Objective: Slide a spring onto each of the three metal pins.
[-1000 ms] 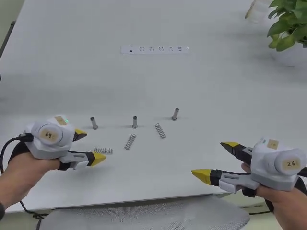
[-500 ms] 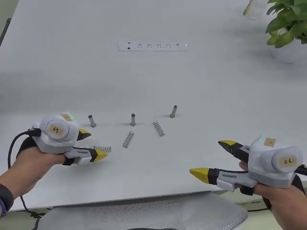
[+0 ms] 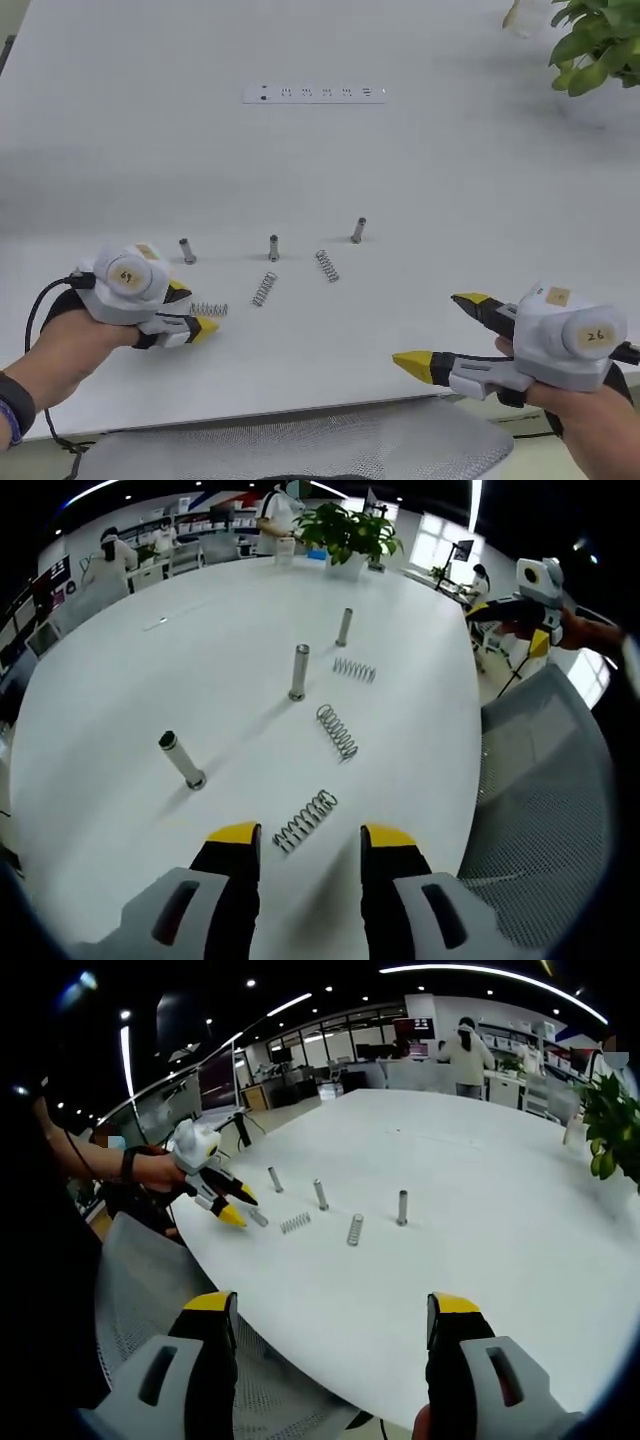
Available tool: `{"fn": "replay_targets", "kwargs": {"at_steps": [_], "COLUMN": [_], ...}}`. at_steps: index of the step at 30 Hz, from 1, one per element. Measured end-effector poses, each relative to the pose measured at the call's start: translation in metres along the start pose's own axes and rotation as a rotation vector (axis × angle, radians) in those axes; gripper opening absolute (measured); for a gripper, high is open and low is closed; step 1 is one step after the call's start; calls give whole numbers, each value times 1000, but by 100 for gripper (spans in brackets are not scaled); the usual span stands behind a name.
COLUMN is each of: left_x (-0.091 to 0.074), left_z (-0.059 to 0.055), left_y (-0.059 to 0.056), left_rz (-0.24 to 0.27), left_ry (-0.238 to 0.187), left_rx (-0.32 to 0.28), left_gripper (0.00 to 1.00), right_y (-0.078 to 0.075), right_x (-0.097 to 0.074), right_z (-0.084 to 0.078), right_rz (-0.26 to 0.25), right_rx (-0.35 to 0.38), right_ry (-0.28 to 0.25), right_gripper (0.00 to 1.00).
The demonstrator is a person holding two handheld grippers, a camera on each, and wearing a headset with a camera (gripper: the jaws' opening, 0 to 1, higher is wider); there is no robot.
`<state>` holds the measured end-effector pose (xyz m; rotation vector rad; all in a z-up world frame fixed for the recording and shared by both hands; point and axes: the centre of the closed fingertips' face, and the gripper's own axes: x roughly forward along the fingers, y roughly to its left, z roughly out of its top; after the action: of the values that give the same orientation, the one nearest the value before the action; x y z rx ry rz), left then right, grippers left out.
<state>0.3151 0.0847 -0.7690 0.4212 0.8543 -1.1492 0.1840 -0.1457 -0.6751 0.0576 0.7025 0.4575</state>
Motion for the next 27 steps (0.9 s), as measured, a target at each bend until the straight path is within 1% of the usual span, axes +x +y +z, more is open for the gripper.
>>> {"fn": "replay_targets", "kwargs": {"at_steps": [9, 13, 21, 24, 25, 26, 27], "left_x": [2, 4, 8, 9, 10, 10, 10], "left_z": [-3, -6, -18, -26, -28, -27, -27], "left_y": [-5, -5, -5, -5, -5, -5, -6], "left_rz": [-13, -17, -23, -13, -14, -7, -10], "left_ry": [19, 28, 71, 110, 115, 108, 111], "left_rx": [38, 51, 101, 142, 155, 162, 160], "left_gripper": [25, 21, 16, 11, 10, 10, 9], "right_y": [-1, 0, 1, 1, 1, 1, 1], "right_x": [0, 1, 2, 2, 2, 2, 2], "right_z": [3, 4, 4, 5, 5, 5, 4], "right_rz": [1, 2, 6, 6, 7, 7, 7], "right_rx": [-4, -5, -6, -7, -6, -7, -7], "right_ry": [-5, -7, -5, -5, -6, -6, -5], "right_gripper": [76, 76, 76, 76, 76, 76, 76]}}
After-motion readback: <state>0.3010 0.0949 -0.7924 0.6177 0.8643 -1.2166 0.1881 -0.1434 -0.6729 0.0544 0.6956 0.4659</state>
